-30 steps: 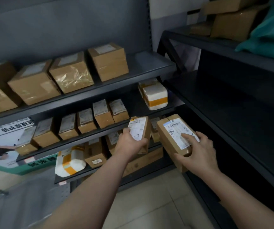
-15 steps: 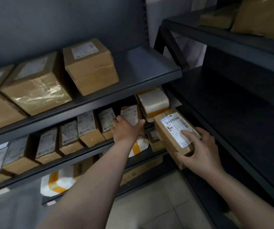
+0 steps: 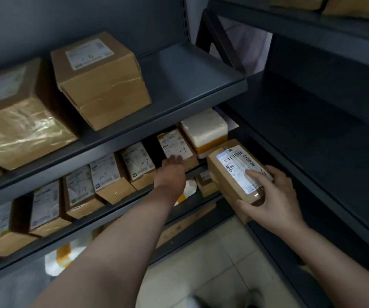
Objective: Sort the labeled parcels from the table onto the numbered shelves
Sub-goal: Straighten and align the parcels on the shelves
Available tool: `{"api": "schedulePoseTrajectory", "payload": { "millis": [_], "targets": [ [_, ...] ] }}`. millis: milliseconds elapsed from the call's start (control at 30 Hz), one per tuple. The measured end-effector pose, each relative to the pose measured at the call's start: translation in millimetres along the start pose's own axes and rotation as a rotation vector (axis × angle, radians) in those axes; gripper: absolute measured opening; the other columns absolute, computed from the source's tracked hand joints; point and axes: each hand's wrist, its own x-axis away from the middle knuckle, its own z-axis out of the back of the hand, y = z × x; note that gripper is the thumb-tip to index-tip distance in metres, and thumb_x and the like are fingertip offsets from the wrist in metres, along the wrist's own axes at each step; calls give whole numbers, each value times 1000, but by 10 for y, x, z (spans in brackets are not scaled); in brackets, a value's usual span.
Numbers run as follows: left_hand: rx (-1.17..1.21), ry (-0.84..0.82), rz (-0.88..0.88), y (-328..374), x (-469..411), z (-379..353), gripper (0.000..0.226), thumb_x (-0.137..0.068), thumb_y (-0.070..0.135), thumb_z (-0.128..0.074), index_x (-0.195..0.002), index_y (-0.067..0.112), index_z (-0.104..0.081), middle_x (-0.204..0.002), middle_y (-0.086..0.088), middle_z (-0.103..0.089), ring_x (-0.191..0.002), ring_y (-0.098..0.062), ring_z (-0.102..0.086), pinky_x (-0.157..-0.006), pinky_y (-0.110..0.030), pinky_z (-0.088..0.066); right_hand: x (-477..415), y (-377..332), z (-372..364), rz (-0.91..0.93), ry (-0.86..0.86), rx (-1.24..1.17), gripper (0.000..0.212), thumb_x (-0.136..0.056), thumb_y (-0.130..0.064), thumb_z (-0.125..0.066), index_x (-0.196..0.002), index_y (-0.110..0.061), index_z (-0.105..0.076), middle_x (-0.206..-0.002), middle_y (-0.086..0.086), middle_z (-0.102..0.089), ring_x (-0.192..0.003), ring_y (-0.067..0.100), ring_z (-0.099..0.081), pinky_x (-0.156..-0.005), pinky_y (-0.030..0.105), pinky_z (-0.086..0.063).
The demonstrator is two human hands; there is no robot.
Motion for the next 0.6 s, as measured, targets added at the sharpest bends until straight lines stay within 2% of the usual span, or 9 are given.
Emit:
{"api": "schedulePoseTrajectory", "payload": {
  "millis": [100, 200, 433, 600],
  "targets": [
    [-9, -109, 10, -30, -75, 2, 74, -91, -2, -47, -154, 5, -9, -160, -17, -13, -144, -34, -21, -114, -44, -32, -6, 14, 47, -4, 15, 6, 78, -61, -48, -79, -132, -39, -50, -148, 4, -28, -132, 24, -26, -108, 48, -35],
    [97, -180, 58, -2, -81, 30, 79, -94, 5, -48, -155, 5, 3, -163, -15, 3, -149, -32, -5, -121, -43, -18, 18, 34, 84, -12, 26, 4, 77, -61, -49, -78, -133, -39, -50, -149, 4, -27, -132, 23, -25, -109, 48, -34],
    [220, -71, 131, 66, 375, 83, 65, -96, 1, -40, -155, 7, -14, -162, -12, -9, -149, -26, -13, -120, -35, -21, 139, 34, 103, 8, -31, 22, 76, -63, -49, -78, -133, -41, -48, -150, 2, -24, -133, 24, -24, -110, 43, -31],
    [360, 19, 250, 104, 764, 237, 58, -96, 10, -51, -151, 17, -32, -155, -7, -33, -136, -25, -41, -103, -31, -39, 218, 34, 184, 88, -77, 1, 76, -63, -51, -77, -132, -42, -48, -150, 1, -23, -131, 24, -25, -110, 43, -31]
  ]
}}
